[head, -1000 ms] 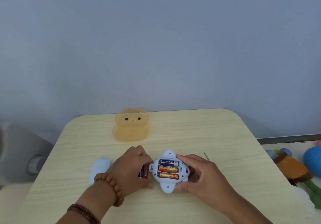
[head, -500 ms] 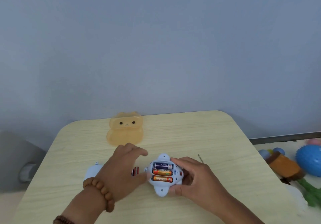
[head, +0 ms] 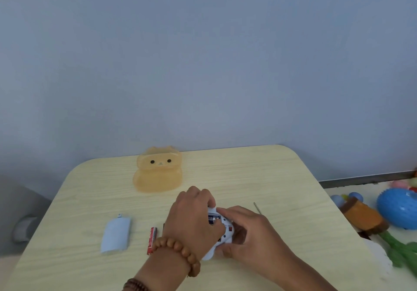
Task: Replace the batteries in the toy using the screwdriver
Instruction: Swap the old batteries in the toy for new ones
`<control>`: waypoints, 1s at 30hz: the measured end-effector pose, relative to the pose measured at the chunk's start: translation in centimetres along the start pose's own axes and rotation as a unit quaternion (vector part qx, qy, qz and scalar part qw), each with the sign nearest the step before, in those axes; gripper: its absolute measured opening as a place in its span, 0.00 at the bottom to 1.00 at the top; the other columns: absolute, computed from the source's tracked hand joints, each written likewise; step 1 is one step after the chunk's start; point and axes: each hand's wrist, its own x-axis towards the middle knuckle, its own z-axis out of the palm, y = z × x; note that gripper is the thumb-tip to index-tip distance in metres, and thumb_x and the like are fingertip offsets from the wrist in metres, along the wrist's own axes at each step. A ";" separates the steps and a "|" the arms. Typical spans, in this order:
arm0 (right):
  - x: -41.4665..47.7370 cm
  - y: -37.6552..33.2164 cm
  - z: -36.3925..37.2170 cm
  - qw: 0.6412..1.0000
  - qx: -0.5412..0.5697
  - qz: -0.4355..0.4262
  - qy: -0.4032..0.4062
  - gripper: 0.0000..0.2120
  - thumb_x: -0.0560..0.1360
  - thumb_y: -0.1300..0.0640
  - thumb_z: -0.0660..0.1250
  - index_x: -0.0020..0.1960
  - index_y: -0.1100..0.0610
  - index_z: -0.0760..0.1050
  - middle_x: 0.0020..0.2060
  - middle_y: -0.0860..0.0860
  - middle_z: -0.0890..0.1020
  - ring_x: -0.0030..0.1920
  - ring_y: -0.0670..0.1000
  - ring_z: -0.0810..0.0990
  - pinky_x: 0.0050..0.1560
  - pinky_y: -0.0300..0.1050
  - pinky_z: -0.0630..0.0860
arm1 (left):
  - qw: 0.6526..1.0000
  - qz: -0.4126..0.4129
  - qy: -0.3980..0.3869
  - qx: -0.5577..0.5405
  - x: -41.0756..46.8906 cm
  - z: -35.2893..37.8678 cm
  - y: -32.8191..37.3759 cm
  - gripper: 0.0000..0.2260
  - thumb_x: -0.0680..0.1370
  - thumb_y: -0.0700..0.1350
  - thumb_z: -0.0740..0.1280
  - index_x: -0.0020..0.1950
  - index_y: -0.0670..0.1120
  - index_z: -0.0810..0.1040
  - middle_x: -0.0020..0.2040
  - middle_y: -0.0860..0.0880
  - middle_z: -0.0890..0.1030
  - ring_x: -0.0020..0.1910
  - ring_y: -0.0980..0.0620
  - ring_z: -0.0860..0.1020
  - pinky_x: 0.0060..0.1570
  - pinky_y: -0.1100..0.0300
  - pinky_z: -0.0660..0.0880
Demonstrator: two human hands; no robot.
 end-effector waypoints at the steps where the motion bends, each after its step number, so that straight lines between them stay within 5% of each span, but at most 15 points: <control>1: 0.0 0.0 0.0 1.000 0.001 0.001 -0.001 0.34 0.66 0.54 0.83 0.70 0.46 0.77 0.55 0.42 0.82 0.55 0.44 0.84 0.53 0.37 0.80 | 1.000 -0.003 0.001 -0.008 0.0 0.1 -0.1 0.09 0.70 0.51 0.68 0.48 0.54 0.73 0.48 0.57 0.72 0.50 0.56 0.70 0.50 0.61 0.73; 18: 0.0 -0.9 -0.3 1.000 -0.010 -0.010 0.000 0.30 0.65 0.58 0.81 0.63 0.40 0.80 0.49 0.43 0.83 0.48 0.45 0.84 0.48 0.36 0.79 | 0.991 -0.037 -0.015 -0.129 0.6 0.7 0.1 0.04 0.66 0.49 0.66 0.38 0.55 0.72 0.40 0.57 0.75 0.41 0.58 0.75 0.45 0.55 0.77; 24: -0.2 -1.1 0.0 1.000 -0.001 -0.014 0.005 0.31 0.65 0.56 0.82 0.64 0.37 0.78 0.50 0.43 0.83 0.48 0.47 0.84 0.48 0.45 0.81 | 0.996 0.076 -0.037 -0.018 0.2 0.0 -0.7 0.04 0.69 0.50 0.60 0.43 0.55 0.70 0.43 0.58 0.73 0.43 0.58 0.72 0.43 0.63 0.70; 30: -0.4 -1.6 0.0 1.000 0.015 0.001 0.009 0.27 0.64 0.56 0.83 0.60 0.40 0.81 0.48 0.43 0.82 0.47 0.45 0.83 0.45 0.34 0.77 | 0.982 0.168 -0.053 0.073 -0.4 -0.6 -1.6 0.05 0.71 0.50 0.61 0.45 0.56 0.67 0.49 0.61 0.72 0.42 0.57 0.71 0.39 0.63 0.66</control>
